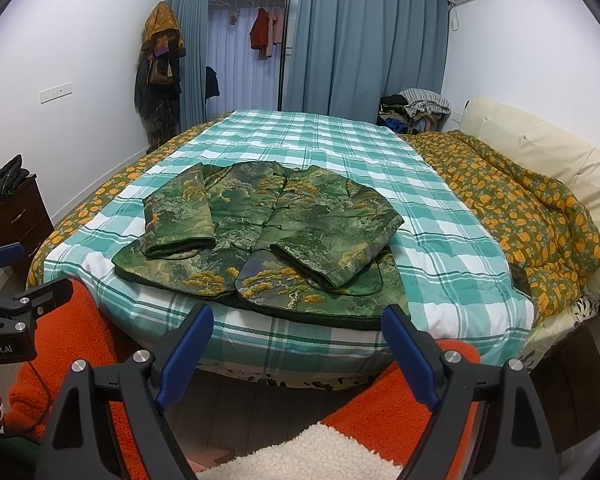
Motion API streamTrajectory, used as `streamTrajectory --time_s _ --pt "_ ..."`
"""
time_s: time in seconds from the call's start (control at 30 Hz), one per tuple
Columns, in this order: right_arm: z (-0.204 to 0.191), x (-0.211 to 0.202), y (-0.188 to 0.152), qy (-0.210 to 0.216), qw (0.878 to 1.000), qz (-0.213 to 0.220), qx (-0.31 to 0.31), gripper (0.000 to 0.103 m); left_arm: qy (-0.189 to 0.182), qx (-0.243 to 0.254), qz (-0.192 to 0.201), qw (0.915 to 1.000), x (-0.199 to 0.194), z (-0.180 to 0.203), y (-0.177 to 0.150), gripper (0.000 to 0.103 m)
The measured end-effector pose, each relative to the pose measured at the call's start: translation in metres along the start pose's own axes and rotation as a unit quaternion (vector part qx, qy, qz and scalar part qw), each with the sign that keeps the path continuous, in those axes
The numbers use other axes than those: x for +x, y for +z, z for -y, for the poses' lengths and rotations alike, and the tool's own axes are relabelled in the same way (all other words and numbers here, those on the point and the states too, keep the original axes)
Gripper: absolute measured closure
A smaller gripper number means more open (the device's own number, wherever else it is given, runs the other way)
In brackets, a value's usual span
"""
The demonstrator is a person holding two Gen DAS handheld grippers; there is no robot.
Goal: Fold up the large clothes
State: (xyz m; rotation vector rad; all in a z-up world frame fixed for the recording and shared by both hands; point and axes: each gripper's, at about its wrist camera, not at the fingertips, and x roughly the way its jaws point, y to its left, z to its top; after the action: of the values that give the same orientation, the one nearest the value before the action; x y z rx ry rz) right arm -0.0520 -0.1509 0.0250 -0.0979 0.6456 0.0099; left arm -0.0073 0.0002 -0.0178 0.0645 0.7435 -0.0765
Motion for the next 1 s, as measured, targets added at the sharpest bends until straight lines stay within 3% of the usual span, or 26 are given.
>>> streamTrajectory --time_s 0.43,0.63,0.83,1.0 --pt "0.0 0.001 0.0 0.003 1.0 -0.002 0.0 0.015 0.005 0.004 0.005 1.0 0.002 -0.004 -0.002 0.0" --pt "-0.006 0.003 -0.007 0.017 1.0 -0.007 -0.006 0.015 0.03 0.017 0.013 0.9993 0.007 -0.003 0.004 0.0" --pt "-0.004 0.001 0.008 0.013 0.999 0.02 -0.041 0.015 0.032 0.021 0.031 0.9988 0.009 -0.007 0.025 0.0" --pt "0.008 0.003 0.037 0.037 0.995 0.056 -0.069 0.015 0.05 0.046 0.042 0.9968 0.02 -0.011 0.043 0.0"
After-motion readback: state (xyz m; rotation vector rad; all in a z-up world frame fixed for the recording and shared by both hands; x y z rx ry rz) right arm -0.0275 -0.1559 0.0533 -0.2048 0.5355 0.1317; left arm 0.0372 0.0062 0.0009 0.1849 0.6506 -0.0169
